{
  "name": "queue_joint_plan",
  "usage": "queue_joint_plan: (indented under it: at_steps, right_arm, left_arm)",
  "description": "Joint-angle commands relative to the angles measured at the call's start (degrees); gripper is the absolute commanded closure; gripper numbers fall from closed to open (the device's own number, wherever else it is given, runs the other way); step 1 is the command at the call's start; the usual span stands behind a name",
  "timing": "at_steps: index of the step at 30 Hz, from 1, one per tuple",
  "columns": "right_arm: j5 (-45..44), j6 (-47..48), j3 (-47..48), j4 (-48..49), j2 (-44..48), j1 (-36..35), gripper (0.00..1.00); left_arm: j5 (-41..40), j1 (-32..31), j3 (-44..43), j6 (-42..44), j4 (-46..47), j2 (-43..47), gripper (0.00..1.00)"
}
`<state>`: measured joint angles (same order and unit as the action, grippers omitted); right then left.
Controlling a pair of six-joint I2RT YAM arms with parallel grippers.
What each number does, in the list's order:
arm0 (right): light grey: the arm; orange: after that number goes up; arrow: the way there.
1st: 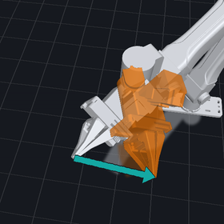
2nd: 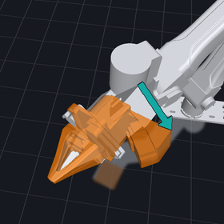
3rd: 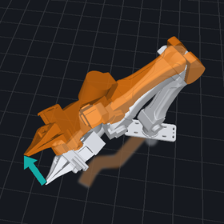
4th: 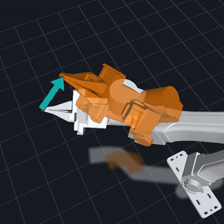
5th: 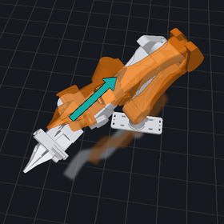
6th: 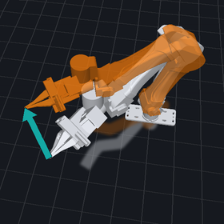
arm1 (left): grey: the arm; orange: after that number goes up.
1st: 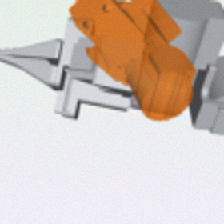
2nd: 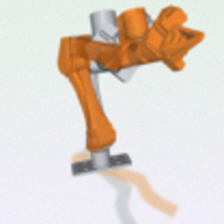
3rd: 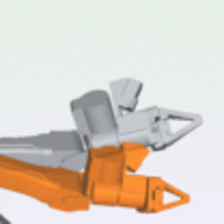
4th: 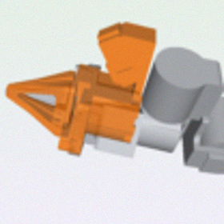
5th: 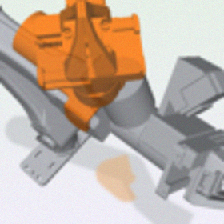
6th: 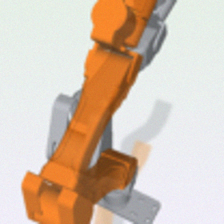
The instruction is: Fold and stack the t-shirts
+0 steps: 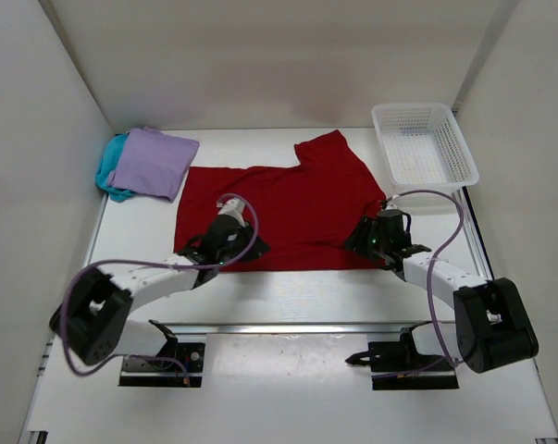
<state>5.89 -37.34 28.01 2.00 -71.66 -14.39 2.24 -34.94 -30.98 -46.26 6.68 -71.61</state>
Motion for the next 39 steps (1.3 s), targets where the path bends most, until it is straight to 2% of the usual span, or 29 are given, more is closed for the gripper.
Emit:
queue_joint_plan:
  at_steps: [1,4,7,10,11,15,18,20,23,26,34,39]
  right_arm:
    - [-0.6,4.0,2.1,5.0,-1.6,-0.2,0.57]
    - [1.6,3.9,1.4,6.8,-3.7,1.7,0.54]
    - [1.3,4.5,0.7,7.3,-4.5,1.2,0.55]
    - [4.4,4.4,0.8,9.0,-5.9,2.1,0.70]
    - [4.8,4.2,1.0,8.9,-6.2,1.9,0.72]
    - [3.6,4.1,0.1,9.0,-6.2,-0.2,0.71]
    - [5.4,3.3,-0.6,10.4,-6.0,0.9,0.69]
    - [6.6,2.8,-0.2,11.3,-6.6,0.9,0.80]
    - [7.1,1.8,1.3,11.1,-8.3,0.1,0.90]
    - [6.2,1.2,4.0,11.1,-9.8,-0.5,0.92]
    - [2.6,4.4,19.0,2.1,-18.8,-2.0,0.95]
    - [1.1,6.9,28.9,-1.9,-26.9,-3.9,0.92]
  left_arm:
    - [-2.9,-6.2,-4.6,1.9,7.4,-7.8,0.77]
    - [-3.5,-10.5,-7.4,3.8,9.4,-13.1,0.76]
    - [-3.2,-12.2,-8.5,4.6,10.6,-16.8,0.76]
    - [-2.6,-11.7,-7.5,3.9,12.7,-18.3,0.76]
    - [-2.5,-11.2,-7.7,3.8,12.6,-18.5,0.76]
    - [-0.8,-9.8,-5.1,3.1,13.4,-17.5,0.75]
    - [-1.9,-8.6,-2.6,3.4,13.0,-16.1,0.74]
    - [-0.1,-7.2,-0.3,2.1,14.9,-16.2,0.76]
    - [2.0,-5.5,0.6,1.7,15.4,-16.3,0.75]
    - [0.9,-6.5,0.3,2.1,14.8,-16.1,0.75]
    - [0.8,-7.2,0.3,1.6,14.7,-15.7,0.75]
    - [0.1,-6.9,0.9,1.3,14.5,-14.0,0.75]
